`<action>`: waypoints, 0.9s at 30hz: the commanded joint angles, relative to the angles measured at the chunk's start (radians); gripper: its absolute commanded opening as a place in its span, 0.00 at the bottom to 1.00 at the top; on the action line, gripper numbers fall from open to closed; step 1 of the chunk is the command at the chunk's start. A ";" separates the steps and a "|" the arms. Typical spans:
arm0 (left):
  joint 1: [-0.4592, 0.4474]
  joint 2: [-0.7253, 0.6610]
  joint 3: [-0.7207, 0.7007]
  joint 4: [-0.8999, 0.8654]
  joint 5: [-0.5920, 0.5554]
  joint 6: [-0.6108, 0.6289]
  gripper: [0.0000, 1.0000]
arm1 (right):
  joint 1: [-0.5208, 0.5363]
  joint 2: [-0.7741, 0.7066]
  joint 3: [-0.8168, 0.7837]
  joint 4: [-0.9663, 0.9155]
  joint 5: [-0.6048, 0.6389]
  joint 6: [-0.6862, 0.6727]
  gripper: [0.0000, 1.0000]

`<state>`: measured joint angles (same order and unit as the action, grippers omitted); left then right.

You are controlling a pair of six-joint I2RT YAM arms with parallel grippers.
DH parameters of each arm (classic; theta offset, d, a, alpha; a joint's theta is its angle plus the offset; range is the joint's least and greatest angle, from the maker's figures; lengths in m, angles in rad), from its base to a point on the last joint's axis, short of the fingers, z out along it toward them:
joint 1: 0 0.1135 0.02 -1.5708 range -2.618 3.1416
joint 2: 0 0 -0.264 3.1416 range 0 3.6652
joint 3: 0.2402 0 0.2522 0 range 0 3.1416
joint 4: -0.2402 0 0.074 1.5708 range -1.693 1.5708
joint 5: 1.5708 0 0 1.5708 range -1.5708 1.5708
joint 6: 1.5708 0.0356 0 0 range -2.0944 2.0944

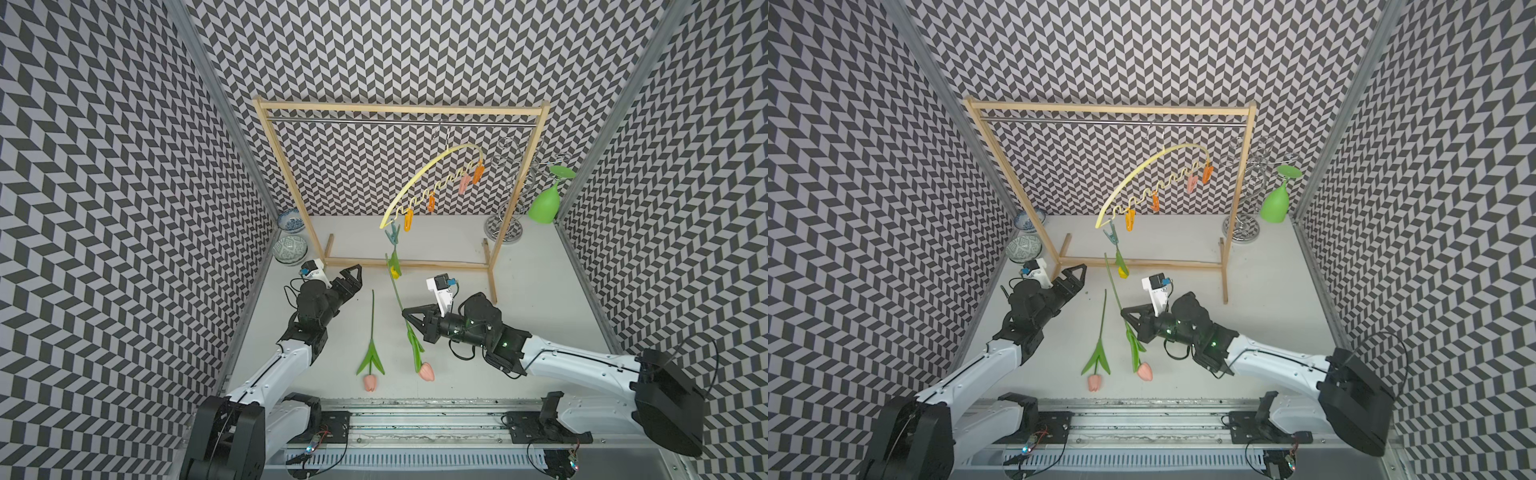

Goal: Dry the flowers on a clothes hanger
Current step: Adjust the hanger on the clothesline.

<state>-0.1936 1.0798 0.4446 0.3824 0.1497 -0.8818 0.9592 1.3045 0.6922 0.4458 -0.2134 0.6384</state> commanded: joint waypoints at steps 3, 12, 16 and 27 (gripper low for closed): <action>0.006 -0.027 0.014 0.010 0.035 -0.011 0.92 | 0.001 0.098 0.134 0.025 0.104 0.056 0.00; 0.012 -0.060 0.014 -0.010 0.001 0.005 0.92 | -0.031 0.214 0.244 -0.017 0.263 0.161 0.00; 0.017 -0.060 0.016 -0.004 -0.011 0.009 0.92 | -0.035 0.174 0.208 -0.031 0.286 0.153 0.00; 0.010 -0.062 -0.013 0.144 0.066 0.052 0.91 | -0.039 -0.007 0.052 -0.087 0.351 0.118 0.00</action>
<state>-0.1825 1.0328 0.4397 0.4477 0.1757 -0.8566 0.9260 1.3514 0.7673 0.3550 0.0967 0.7753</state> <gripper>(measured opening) 0.907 0.046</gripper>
